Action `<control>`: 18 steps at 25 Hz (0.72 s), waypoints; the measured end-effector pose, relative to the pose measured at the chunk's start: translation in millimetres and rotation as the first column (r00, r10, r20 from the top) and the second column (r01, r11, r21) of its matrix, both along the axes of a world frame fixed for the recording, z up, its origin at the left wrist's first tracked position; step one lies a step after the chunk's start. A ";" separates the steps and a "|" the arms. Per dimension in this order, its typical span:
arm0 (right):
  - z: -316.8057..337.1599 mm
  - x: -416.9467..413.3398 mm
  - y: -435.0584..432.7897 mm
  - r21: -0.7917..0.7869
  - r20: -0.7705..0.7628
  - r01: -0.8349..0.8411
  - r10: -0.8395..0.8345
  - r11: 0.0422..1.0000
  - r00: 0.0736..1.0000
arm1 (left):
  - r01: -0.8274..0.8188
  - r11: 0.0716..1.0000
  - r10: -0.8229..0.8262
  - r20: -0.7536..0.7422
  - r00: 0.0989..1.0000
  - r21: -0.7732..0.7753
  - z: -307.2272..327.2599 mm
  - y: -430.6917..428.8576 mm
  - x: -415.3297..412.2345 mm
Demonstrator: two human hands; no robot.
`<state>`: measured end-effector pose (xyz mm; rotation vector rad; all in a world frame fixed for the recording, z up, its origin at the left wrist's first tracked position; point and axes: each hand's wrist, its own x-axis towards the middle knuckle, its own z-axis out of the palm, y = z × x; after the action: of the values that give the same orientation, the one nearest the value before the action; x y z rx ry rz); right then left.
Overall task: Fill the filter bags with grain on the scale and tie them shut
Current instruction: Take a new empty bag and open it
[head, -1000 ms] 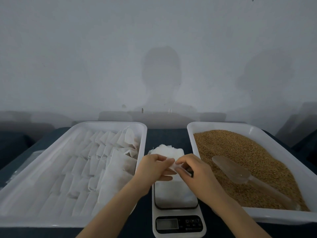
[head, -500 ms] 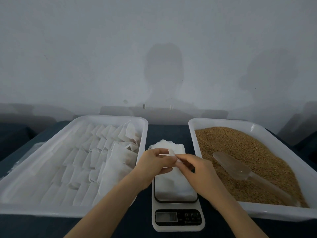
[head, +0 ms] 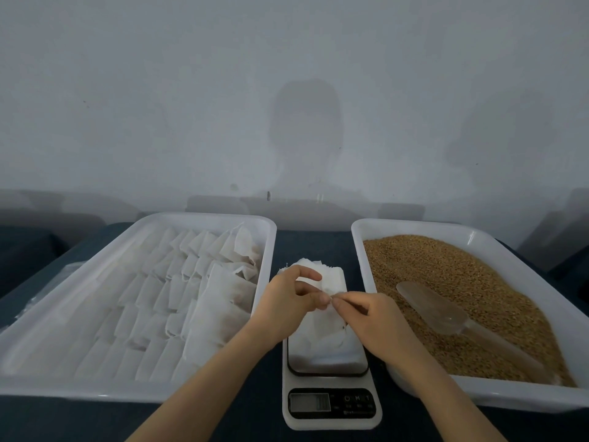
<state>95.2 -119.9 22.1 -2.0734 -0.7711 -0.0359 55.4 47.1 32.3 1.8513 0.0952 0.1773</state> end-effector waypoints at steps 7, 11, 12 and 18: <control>1.1 -1.3 -0.3 0.012 -0.007 -0.006 0.006 1.000 1.000 | 0.054 0.997 -0.054 -0.006 0.999 0.050 -1.8 -2.3 -0.4; 2.2 -3.1 0.9 0.015 -0.014 -0.004 0.004 1.000 1.000 | 0.054 0.998 -0.053 -0.005 0.999 0.038 -5.2 -2.2 0.3; 2.6 -2.9 0.9 0.008 -0.020 -0.002 0.003 1.000 1.000 | 0.053 0.998 -0.053 0.000 0.999 0.042 -5.4 -2.2 1.0; 4.5 -2.6 -1.1 0.103 -0.017 0.134 -0.133 0.986 0.991 | 0.032 0.999 -0.035 0.082 0.996 0.033 -3.2 -3.5 2.7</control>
<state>92.6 -121.1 26.6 -2.0213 -0.6103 -0.1372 58.1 43.6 29.1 1.8734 0.0037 0.2327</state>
